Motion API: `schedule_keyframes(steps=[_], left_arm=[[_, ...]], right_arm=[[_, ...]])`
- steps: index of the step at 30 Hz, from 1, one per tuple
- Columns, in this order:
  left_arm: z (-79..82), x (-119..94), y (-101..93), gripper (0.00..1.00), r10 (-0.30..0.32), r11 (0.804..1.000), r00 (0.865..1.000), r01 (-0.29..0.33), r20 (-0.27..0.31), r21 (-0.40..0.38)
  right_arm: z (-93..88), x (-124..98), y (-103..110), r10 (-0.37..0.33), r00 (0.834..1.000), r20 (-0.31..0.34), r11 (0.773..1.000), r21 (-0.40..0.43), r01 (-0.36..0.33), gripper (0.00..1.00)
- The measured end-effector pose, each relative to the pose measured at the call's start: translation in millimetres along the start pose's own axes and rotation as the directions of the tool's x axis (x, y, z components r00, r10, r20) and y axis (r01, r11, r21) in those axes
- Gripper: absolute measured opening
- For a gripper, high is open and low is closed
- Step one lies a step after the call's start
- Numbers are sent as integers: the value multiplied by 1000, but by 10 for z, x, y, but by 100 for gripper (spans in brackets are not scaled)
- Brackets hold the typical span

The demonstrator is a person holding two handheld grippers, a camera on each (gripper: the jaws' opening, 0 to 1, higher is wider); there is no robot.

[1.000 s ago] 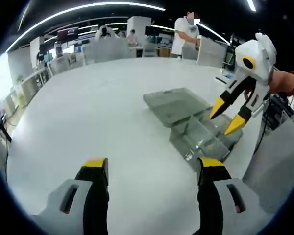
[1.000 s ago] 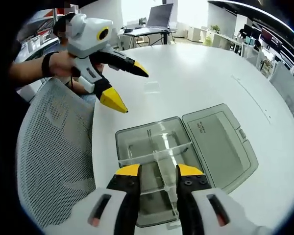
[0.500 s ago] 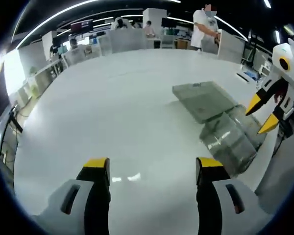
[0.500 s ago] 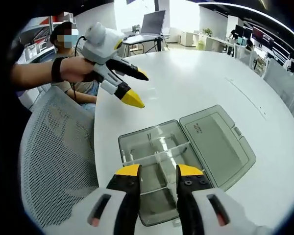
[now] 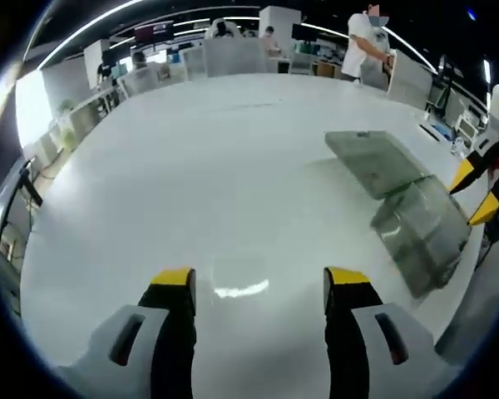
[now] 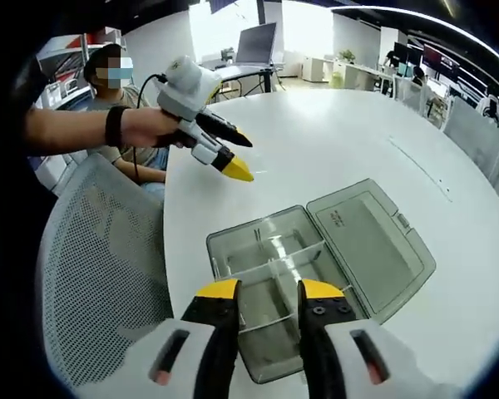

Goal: Insert the divider into the dual guide fixture by aligning both edges with the guide slots and pushing it downward to the bottom, including one-sided entry, uneven engagement, binding, and posture correction.

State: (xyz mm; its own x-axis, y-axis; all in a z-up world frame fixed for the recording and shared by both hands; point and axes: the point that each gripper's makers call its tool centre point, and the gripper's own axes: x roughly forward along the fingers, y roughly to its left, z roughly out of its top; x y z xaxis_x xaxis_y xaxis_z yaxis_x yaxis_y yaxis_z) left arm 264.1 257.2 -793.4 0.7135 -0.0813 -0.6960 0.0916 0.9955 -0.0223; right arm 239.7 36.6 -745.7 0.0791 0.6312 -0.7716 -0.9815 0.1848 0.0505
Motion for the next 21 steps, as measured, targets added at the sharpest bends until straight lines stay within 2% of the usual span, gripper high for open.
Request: schedule_keyframes(steps=[4,10,13,16,21], left_arm=[[-30,22,59,58,15,1000,1000,-15,-14,-1],[-84,48,121,48,36,999,999,-37,-29,-25],[-108,59,127,45,31,998,999,-33,-34,-49],[-142,64,120,42,24,999,998,-26,-51,-40],[-137,48,122,40,29,999,999,-31,-40,-43]], right_arm=[[-30,1,25,9,1000,-6,1000,-2,-9,21],[-25,-23,14,-2,1000,3,1000,11,2,21],[-20,-22,17,-3,1000,5,1000,9,3,20],[-34,-2,24,0,1000,0,1000,13,0,20],[-21,15,42,5,1000,3,1000,14,-5,20]])
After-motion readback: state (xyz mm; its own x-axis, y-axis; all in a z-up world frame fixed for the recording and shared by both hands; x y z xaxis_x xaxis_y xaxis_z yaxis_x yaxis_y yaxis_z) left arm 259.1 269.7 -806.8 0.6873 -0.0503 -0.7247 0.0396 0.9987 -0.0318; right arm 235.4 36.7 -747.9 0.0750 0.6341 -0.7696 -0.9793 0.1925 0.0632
